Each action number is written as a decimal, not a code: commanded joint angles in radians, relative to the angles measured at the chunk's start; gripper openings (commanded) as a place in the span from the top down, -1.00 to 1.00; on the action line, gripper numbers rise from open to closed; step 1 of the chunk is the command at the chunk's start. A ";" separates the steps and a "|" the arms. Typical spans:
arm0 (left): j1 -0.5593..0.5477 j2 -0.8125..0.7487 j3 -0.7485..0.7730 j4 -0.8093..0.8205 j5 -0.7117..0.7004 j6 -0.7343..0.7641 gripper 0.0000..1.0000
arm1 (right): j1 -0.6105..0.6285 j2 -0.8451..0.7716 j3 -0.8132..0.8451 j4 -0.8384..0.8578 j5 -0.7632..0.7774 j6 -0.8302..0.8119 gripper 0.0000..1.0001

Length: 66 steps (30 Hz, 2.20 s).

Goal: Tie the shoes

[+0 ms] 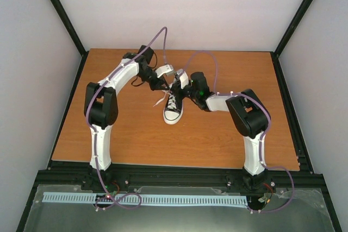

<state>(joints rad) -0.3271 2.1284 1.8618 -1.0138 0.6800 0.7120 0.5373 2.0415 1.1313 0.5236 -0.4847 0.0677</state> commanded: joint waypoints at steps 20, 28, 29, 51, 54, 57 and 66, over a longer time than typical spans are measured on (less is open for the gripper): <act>0.040 0.023 0.015 0.052 0.010 -0.077 0.99 | -0.013 -0.257 -0.089 -0.391 -0.083 -0.022 0.94; 0.030 0.017 -0.034 0.054 0.002 -0.047 0.67 | -0.014 -0.280 0.003 -0.691 -0.154 0.050 0.94; 0.030 0.016 -0.029 0.027 0.009 -0.029 0.24 | -0.013 -0.282 0.007 -0.718 -0.140 0.050 0.94; -0.052 -0.018 -0.263 0.255 -0.376 0.200 -0.88 | -0.025 -0.266 0.137 -0.958 -0.144 0.092 0.94; -0.053 0.012 -0.256 0.287 -0.438 0.172 -0.78 | -0.031 -0.269 0.138 -0.980 -0.161 0.094 0.94; -0.053 0.042 -0.236 0.277 -0.485 0.153 -0.29 | -0.040 -0.279 0.140 -1.015 -0.166 0.093 0.94; -0.034 0.017 -0.232 0.289 -0.521 0.045 0.98 | -0.063 -0.338 0.124 -1.163 -0.109 0.040 0.94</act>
<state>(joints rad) -0.3756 2.1582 1.6001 -0.7460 0.1905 0.8280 0.4862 1.7599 1.2503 -0.5514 -0.6205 0.1337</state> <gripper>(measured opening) 0.021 0.030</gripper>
